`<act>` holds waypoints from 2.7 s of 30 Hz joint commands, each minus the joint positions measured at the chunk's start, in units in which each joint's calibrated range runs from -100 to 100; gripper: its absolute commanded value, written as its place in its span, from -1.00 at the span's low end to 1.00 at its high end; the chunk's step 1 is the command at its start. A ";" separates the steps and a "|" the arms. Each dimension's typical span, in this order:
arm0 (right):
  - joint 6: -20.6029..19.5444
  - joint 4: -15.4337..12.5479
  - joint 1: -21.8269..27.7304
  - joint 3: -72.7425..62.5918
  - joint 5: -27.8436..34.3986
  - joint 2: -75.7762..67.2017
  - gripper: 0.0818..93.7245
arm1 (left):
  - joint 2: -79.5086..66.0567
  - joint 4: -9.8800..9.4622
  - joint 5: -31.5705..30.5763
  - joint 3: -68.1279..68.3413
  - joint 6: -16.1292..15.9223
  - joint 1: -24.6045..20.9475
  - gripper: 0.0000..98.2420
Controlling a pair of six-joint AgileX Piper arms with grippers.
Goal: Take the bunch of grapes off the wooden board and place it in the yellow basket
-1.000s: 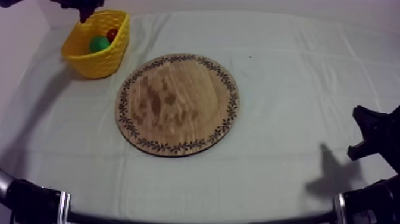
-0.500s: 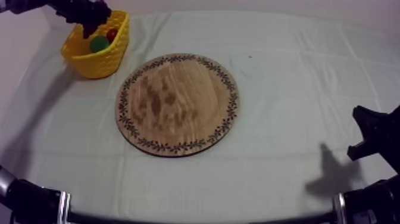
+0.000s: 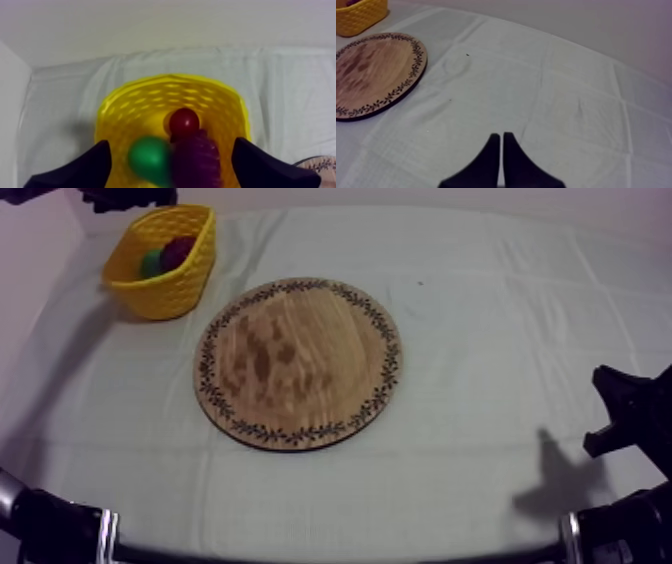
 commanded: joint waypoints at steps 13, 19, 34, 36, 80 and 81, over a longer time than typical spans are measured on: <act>0.03 0.01 0.02 -0.03 -0.03 -0.01 -0.99 | -18.65 0.21 -6.63 9.18 2.41 -2.09 -0.43; 0.03 0.01 0.02 -0.03 -0.03 -0.01 -0.99 | -32.90 1.32 -8.19 18.75 2.32 -3.12 -0.81; 0.03 0.01 0.02 -0.03 -0.03 -0.01 -0.99 | -76.69 1.55 -16.10 60.06 3.55 -4.21 -0.99; 0.02 0.01 0.02 -0.03 -0.03 -0.01 -0.99 | -82.28 1.42 -16.28 66.21 3.52 -4.22 -1.00; -0.02 0.01 0.02 -0.03 -0.03 -0.01 -0.99 | -118.64 12.03 -9.18 95.89 -6.28 -9.41 -1.00; -0.02 0.01 0.02 -0.03 -0.03 -0.01 -0.99 | -118.65 12.15 -9.16 95.89 -6.00 -9.41 -1.00</act>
